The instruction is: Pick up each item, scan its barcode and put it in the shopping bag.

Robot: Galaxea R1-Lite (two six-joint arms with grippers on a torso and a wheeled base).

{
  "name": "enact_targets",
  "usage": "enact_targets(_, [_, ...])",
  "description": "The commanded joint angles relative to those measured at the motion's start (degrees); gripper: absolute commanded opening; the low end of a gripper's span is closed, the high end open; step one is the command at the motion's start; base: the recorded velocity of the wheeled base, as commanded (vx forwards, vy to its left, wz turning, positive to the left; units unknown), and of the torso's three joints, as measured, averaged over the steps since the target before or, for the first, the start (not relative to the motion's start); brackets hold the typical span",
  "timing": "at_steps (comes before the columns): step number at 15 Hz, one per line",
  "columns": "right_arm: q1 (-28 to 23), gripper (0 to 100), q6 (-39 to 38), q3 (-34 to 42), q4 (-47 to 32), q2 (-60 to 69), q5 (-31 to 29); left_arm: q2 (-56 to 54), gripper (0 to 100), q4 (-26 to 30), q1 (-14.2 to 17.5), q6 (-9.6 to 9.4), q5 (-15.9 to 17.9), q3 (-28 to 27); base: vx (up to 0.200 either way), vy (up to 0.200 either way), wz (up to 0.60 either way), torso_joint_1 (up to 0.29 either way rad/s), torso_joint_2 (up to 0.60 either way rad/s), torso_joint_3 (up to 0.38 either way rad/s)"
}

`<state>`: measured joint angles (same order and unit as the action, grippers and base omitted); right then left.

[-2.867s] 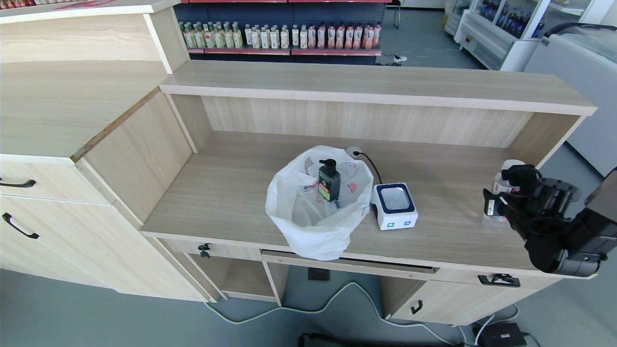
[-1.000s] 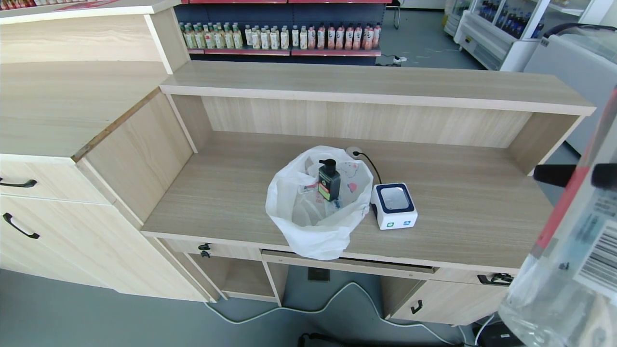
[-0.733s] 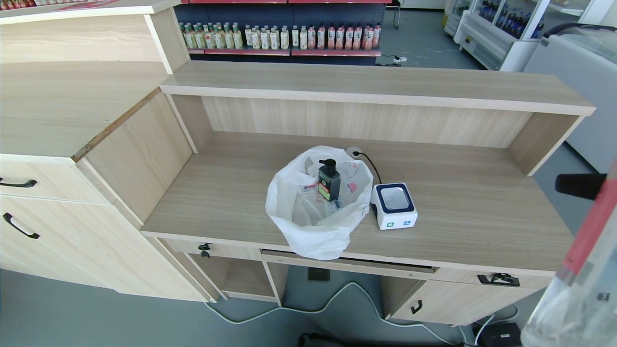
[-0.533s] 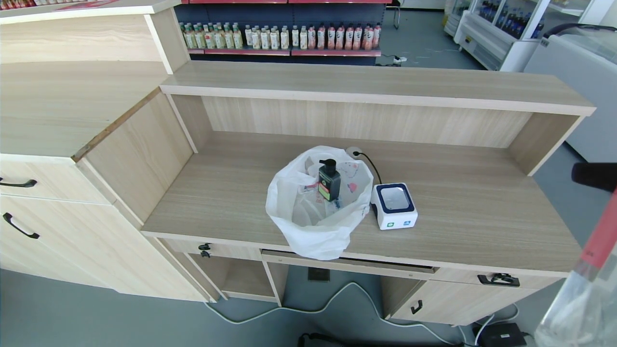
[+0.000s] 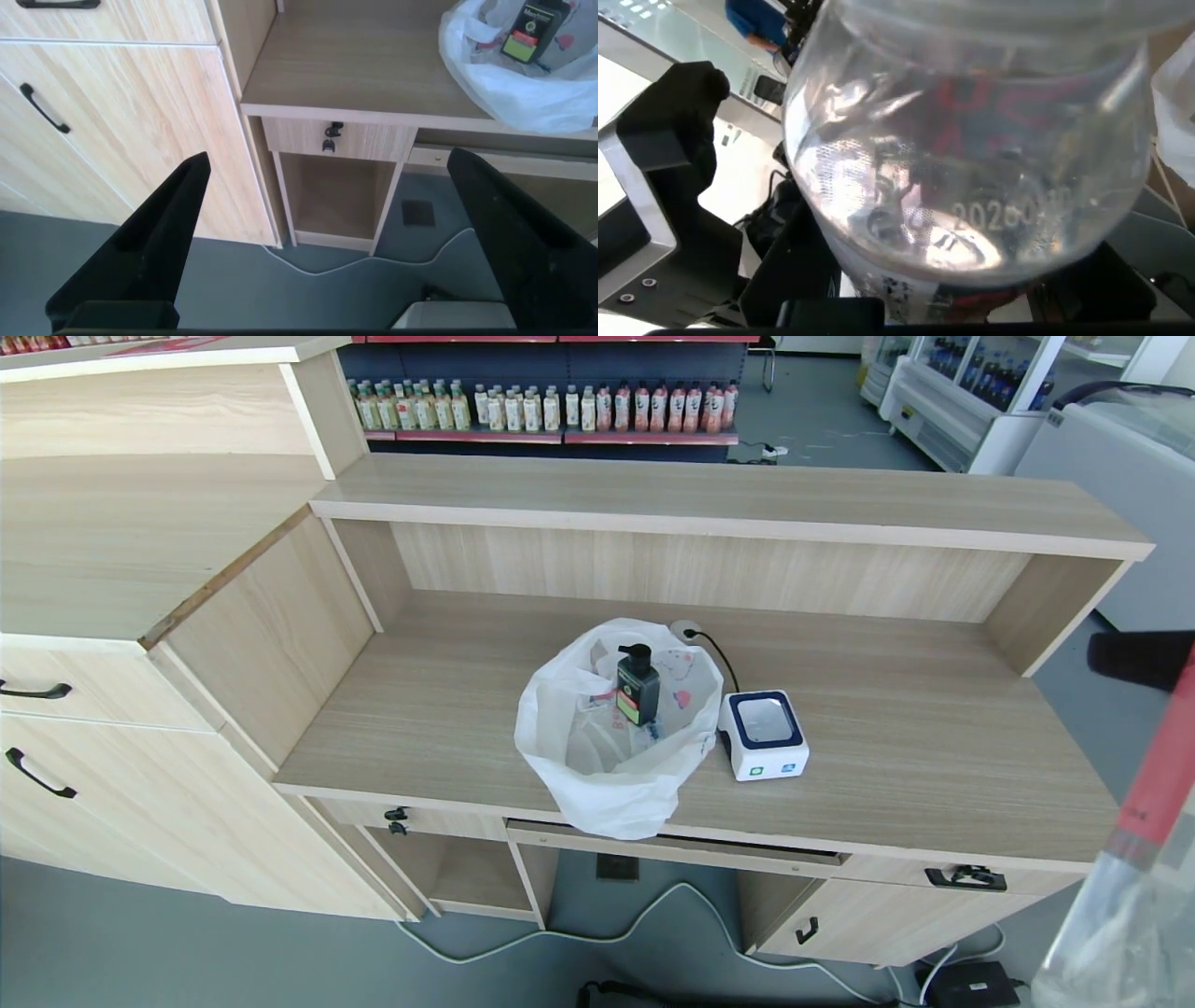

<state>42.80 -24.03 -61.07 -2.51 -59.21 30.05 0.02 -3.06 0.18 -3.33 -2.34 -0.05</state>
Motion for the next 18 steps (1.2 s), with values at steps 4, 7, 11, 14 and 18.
enact_targets(4, [2.37, 0, -0.14, -3.0, -4.52, -1.0, 0.71, -0.02, 100, -0.02, -0.01, -0.01, -0.03, -0.04, 0.0, 0.0, 0.0, 0.0, 0.0, 0.0])
enact_targets(7, [4.22, 0, -0.14, -3.35, -7.68, 0.41, 0.98, -0.02, 100, -0.02, -0.01, -0.01, -0.03, -0.04, 0.0, 0.0, 0.0, 0.0, 0.0, 0.0])
enact_targets(11, [6.86, 0, -0.14, -5.02, -10.85, 1.55, 1.15, -0.02, 100, -0.02, -0.01, -0.01, -0.03, 0.05, 0.0, 0.0, 0.0, 0.0, 0.0, 0.0])
enact_targets(14, [6.77, 0, -0.05, -3.44, -10.94, 2.7, 1.06, -0.02, 100, -0.02, -0.01, -0.01, -0.03, -0.04, 0.0, 0.0, 0.0, 0.0, 0.0, 0.0])
enact_targets(18, [5.36, 0, 0.21, -0.27, -10.85, 4.28, 0.45, -0.02, 100, -0.02, -0.01, -0.01, -0.03, -0.04, 0.0, 0.0, 0.0, 0.0, 0.0, 0.0])
